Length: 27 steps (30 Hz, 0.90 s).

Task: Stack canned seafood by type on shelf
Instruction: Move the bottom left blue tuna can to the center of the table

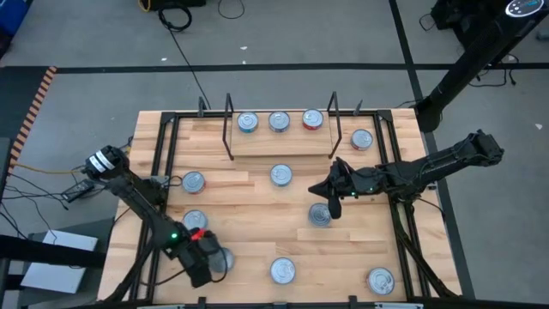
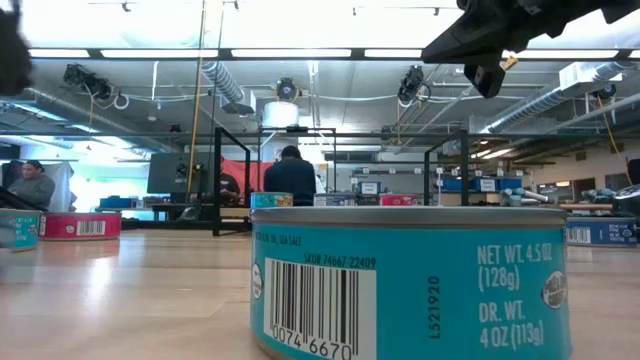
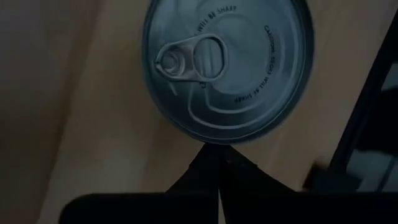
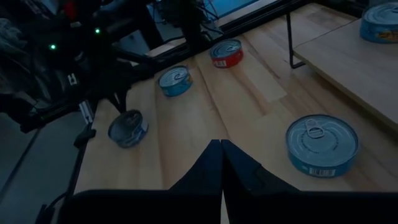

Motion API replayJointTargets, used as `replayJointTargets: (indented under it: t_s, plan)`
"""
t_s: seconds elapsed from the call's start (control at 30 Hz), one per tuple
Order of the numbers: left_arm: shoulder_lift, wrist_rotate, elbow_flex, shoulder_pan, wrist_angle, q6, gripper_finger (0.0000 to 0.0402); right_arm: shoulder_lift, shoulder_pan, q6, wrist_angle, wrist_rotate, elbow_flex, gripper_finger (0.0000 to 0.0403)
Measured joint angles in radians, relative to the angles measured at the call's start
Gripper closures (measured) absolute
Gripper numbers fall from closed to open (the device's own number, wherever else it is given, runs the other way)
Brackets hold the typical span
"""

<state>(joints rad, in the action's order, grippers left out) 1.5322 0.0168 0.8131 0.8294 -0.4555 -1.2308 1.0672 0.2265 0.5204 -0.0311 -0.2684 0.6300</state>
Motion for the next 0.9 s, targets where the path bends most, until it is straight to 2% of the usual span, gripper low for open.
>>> replayJointTargets:
  t_s: [0.33,0.57,0.77,0.9]
  plan:
    - [0.026,0.027,0.000,-0.149,0.145,0.039,0.0401,0.000,-0.002,-0.048,-0.013,0.000,0.000,0.0393]
    - [0.157,0.024,0.002,-0.236,0.373,0.069,0.0401,0.000,0.019,-0.072,-0.028,0.004,0.000,0.0393]
    - [0.261,0.031,0.077,-0.325,0.421,0.143,0.0402,0.000,0.027,-0.071,-0.028,0.005,0.000,0.0393]
    - [0.308,0.091,0.123,-0.388,0.476,0.238,0.0402,0.000,0.027,-0.045,-0.037,0.005,0.000,0.0393]
